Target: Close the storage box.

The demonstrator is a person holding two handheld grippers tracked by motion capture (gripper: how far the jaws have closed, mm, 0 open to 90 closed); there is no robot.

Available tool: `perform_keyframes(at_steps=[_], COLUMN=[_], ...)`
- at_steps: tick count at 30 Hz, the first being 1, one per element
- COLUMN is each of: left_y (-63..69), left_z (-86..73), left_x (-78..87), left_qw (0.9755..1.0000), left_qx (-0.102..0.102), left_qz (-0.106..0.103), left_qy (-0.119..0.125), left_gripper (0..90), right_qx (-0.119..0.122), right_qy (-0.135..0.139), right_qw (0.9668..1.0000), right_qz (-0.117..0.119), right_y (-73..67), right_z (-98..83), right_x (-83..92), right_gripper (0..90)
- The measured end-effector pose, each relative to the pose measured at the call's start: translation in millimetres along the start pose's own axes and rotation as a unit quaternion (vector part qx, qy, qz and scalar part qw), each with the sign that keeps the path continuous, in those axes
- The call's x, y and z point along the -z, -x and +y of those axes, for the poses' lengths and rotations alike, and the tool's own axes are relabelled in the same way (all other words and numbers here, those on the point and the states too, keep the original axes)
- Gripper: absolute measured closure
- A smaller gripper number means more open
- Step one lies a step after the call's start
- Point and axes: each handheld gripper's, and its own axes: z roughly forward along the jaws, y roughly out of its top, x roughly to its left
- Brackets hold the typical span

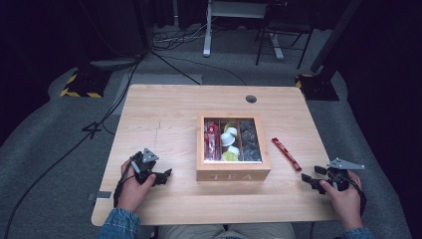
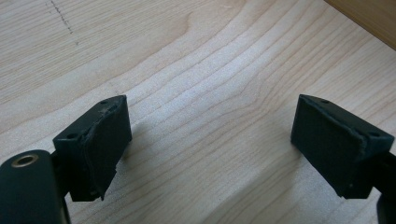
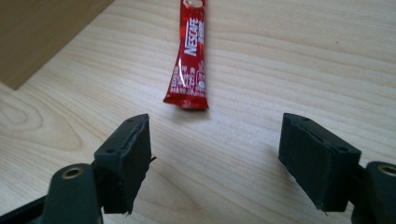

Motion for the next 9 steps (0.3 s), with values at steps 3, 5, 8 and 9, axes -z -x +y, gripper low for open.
perform_keyframes(at_steps=[3,5,8,9], left_y=[0.0,0.4,1.8,1.8], left_z=[0.0,-0.1,-0.7,-0.7], left_x=[0.0,0.1,0.3,0.3], left_qw=[1.0,1.0,0.9999,0.9999], left_qx=[0.0,0.001,0.006,0.006], left_qz=[0.0,0.002,0.008,0.008], left_qy=[0.0,0.0,0.002,0.002], left_gripper=[12.5,12.5,12.6,12.6], right_qx=[0.014,0.021,0.058,0.059], right_qy=[-0.001,0.001,-0.013,-0.014], right_qw=[0.9999,0.9998,0.9982,0.9981], right_qz=[0.0,-0.001,-0.008,-0.011], right_y=[-0.1,-0.6,-4.5,-5.2], right_z=[-3.5,-4.5,-3.9,-3.5], right_x=[-2.6,-3.6,-6.3,-7.0], right_gripper=[21.4,20.3,14.1,13.8])
